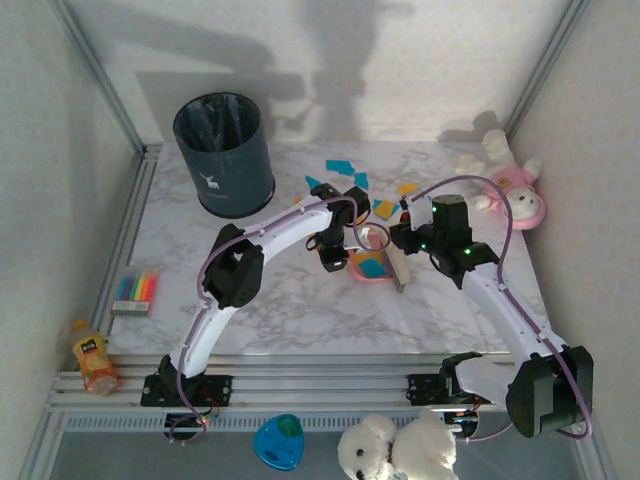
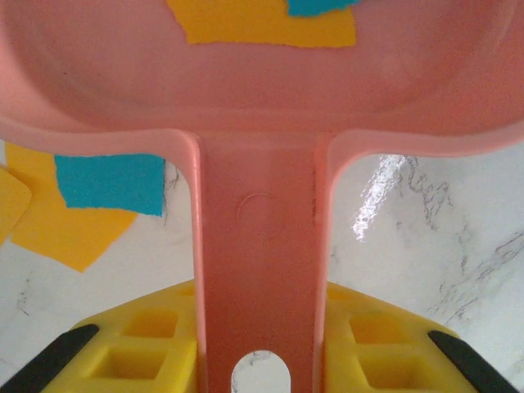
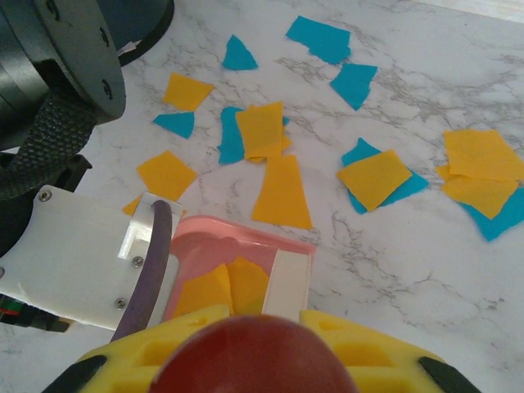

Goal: Sweep away the paper scraps from the table

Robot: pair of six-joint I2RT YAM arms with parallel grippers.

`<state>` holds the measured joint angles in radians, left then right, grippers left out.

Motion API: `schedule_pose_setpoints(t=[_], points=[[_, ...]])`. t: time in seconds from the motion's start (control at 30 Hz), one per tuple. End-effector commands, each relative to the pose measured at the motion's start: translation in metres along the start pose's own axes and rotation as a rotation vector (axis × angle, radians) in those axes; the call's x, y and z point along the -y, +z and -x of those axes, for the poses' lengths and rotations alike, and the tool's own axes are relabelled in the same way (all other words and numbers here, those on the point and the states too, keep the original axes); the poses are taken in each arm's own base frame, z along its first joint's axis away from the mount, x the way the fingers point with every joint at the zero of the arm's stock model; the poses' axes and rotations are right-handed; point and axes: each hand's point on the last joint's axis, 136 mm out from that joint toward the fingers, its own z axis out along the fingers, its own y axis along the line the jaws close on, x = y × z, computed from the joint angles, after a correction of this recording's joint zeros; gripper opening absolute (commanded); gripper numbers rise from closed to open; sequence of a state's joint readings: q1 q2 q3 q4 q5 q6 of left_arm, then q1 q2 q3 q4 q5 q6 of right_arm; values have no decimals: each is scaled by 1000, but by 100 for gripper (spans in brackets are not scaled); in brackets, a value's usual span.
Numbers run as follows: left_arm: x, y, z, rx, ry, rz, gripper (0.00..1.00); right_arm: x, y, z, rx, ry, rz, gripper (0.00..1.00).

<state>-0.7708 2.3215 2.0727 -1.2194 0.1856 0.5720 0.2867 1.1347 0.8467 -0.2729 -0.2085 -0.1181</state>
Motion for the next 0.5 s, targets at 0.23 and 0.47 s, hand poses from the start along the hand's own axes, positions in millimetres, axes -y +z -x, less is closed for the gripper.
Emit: schedule_pose_setpoints(t=[0.23,0.47], points=[[-1,-21,3,67,-5,43,16,21,-26,19,88,23,-159,0],[-1,-40,8,158,-11,57,16,42,-56,33,172,91,-276,0]])
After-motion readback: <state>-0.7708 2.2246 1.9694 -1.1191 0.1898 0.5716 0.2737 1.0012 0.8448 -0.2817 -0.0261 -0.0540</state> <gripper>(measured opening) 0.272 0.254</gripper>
